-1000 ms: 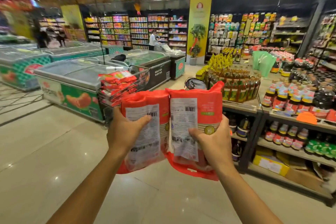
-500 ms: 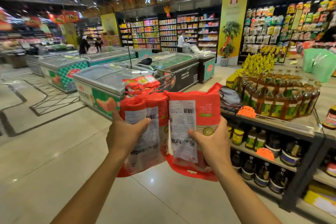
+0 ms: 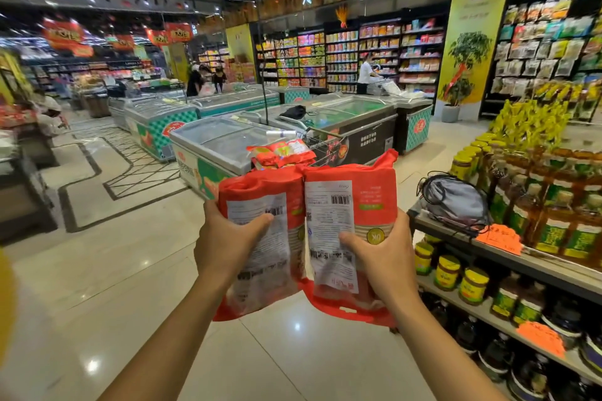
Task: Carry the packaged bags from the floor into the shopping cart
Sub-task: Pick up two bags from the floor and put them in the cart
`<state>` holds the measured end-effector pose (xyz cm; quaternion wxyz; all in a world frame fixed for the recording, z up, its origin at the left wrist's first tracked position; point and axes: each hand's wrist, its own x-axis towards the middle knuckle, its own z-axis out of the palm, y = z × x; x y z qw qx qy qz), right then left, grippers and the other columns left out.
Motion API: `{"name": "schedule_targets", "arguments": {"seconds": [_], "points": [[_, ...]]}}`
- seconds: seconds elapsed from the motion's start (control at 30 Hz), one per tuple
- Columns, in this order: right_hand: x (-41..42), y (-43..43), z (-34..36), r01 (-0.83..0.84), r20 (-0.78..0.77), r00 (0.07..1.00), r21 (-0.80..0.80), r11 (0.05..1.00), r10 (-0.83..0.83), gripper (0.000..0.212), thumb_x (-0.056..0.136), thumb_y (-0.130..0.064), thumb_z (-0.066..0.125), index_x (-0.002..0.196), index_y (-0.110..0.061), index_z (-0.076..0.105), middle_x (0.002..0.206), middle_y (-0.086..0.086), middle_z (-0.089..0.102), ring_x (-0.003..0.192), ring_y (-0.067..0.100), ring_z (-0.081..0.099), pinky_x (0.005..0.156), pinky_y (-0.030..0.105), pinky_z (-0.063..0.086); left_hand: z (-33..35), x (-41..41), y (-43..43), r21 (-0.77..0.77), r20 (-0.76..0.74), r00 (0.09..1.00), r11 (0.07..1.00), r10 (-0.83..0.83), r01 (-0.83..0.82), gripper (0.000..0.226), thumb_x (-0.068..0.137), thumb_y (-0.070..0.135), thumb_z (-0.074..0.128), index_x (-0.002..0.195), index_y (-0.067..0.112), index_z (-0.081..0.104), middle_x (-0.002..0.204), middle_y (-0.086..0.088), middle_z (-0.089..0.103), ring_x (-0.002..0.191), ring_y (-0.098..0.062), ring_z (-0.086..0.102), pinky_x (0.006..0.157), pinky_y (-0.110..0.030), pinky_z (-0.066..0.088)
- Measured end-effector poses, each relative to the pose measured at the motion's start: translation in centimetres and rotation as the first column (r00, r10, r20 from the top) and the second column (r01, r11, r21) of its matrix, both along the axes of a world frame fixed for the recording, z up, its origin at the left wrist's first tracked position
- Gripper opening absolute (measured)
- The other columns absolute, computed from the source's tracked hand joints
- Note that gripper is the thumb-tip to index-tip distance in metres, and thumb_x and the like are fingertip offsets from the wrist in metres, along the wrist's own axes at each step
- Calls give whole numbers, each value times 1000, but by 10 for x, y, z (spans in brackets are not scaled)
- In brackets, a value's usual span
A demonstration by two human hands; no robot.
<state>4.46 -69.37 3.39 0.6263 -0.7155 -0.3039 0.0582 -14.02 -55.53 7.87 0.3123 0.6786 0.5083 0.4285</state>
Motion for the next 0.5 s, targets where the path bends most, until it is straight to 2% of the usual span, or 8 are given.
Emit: {"name": "schedule_targets", "arguments": {"seconds": [0.13,0.27,0.5], "points": [[19,36,-1,-29,14,999,-9,1000,29,76,65,-43,89,124,-37,41,116,-8,61,104,14,64,88,42,57,-2,15,31,-5,-9,1000,1000,19,-19,89,52,69,76,124,27,45,114,7,65,104,-25,67,92,-52,56],[38,76,-5,-31,38,999,-11,999,31,76,63,-49,86,122,-40,38,115,-9,60,102,13,64,86,44,58,-5,31,70,-11,-1,1000,1000,19,-19,90,52,68,76,126,26,46,115,6,65,105,-26,67,94,-52,55],[74,165,-2,-3,90,996,-34,999,6,77,67,-45,87,126,-36,39,116,-6,59,103,15,64,87,42,58,-12,69,164,-15,44,999,1000,-23,24,99,53,73,76,134,30,42,116,9,63,108,-26,67,95,-52,55]]}}
